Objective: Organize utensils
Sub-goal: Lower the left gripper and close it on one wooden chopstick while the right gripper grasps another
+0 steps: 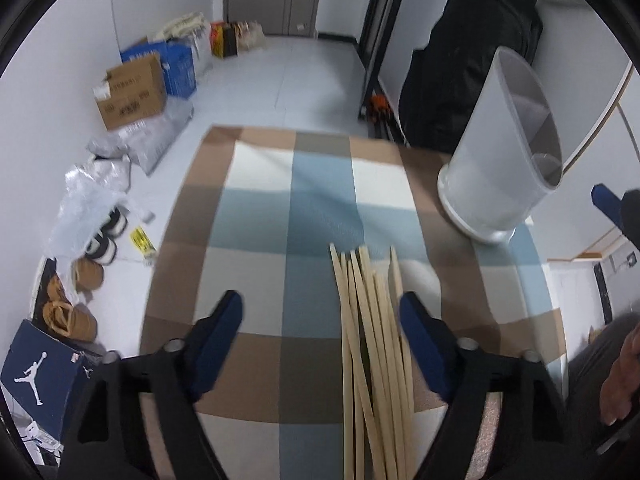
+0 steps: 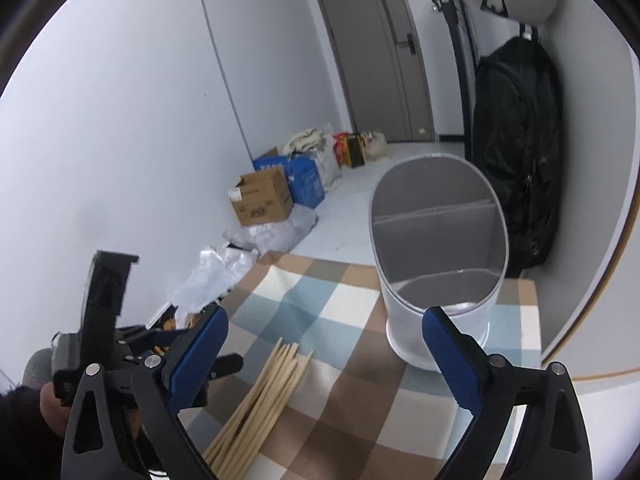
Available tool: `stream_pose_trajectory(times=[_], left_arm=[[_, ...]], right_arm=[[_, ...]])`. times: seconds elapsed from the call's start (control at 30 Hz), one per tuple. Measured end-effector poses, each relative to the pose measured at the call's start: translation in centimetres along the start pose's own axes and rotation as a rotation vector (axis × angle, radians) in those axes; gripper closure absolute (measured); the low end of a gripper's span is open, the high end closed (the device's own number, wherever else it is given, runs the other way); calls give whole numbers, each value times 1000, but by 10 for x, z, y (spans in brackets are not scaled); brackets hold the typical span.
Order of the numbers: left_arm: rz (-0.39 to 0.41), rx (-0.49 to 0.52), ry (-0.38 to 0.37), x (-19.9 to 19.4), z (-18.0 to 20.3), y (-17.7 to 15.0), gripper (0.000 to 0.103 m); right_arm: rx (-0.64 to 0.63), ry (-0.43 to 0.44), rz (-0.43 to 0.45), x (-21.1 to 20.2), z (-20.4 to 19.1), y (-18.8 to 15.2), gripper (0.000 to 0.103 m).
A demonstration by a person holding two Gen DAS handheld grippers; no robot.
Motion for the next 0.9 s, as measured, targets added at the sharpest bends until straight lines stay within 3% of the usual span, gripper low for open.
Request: stream_pose_trajectory(times=[0.27,0.33,0.4,0.6,0.7,0.77,0.9], left_arm=[[-87,-71,-74,21,0,7,42],[-97,-82,-65,24,1,10,48],[-113,-81,-64,29,2,10,60],[-131,-65,-45,33,8,12,71],[-133,-74,-54,35,8,14,90],[-128,-69,-44,34,10,13,98],[-123,-49,-30,32,15,12,101]], right_arm=[[46,30,-45,12,4,-2,7],[49,35,-51,15,5,-2,7],[59,42,-59,17,8,-2,7],[99,63,-77,23,14,0,7],[107,74,-79,23,14,2,8],[105,75,-81,23,14,2,8],[101,72,-82,25,14,1,8]])
Point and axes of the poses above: each gripper's, at about its wrist camera, not at the fingertips, and x roughly the way its jaws point, z to its right, y to its top, the point moved 10 cm from there along x, roughly the way its jaws point, and after that the axes turned 8 degrees about -z, right-handed, at the moved point
